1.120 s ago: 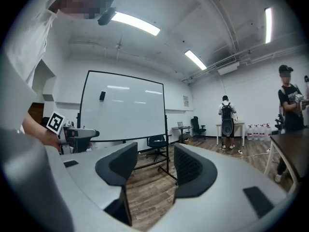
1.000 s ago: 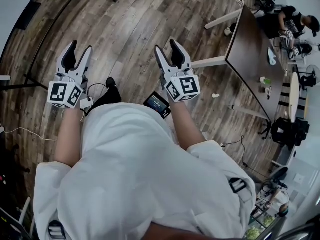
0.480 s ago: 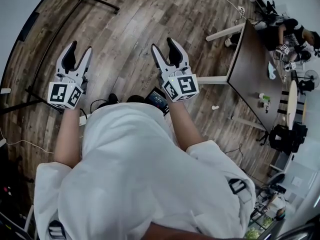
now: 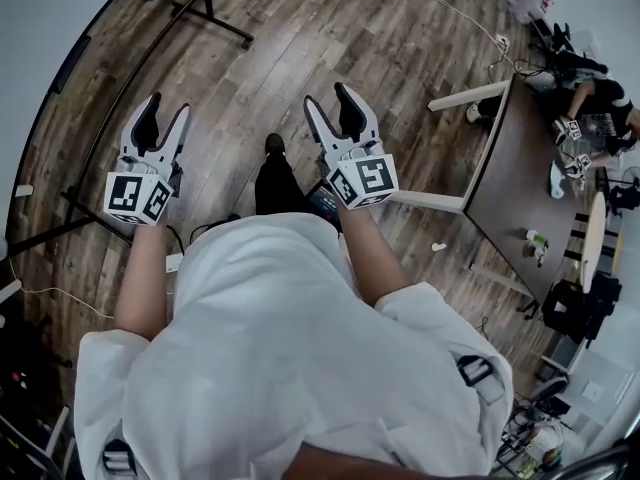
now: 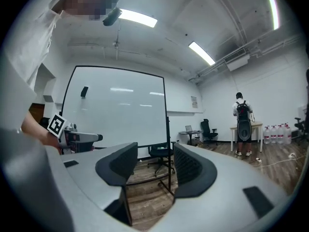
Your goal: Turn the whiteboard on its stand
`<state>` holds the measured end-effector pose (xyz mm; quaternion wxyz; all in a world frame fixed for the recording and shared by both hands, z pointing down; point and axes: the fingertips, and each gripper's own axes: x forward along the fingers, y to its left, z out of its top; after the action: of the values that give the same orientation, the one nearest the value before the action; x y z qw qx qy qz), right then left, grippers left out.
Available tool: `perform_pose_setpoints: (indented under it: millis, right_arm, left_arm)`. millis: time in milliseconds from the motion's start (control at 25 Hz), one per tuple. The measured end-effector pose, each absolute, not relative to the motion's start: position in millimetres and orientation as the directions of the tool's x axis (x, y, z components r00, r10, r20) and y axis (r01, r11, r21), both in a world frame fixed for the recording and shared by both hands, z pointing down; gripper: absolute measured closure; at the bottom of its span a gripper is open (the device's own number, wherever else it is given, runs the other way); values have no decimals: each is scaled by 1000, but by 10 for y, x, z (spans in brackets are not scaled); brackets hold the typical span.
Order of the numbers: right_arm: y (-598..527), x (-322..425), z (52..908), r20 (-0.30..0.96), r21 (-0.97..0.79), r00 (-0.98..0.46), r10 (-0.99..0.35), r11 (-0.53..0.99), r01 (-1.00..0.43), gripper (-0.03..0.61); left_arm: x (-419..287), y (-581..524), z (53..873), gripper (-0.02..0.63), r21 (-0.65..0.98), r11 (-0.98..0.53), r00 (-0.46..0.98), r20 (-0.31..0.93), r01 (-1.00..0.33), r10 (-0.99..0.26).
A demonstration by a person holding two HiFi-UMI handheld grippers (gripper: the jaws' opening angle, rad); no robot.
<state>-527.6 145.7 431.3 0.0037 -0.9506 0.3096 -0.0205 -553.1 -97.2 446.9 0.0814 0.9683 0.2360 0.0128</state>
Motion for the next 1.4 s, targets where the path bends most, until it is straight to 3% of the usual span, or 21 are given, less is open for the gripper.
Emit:
perform_pose_setpoints:
  millis: [680,1400]
  right_arm:
    - [1735,-2420,4132,7,-59,669,-743,-668,-741,351]
    - [1423,-700,4252,36,-58,585,-811,-586,-809,350]
  left_arm:
    - [-3004,-508,4191,383,138,-943,952,0,302,305]
    - [-1525,-708,4381,383,172,-963,978,-19,209,209]
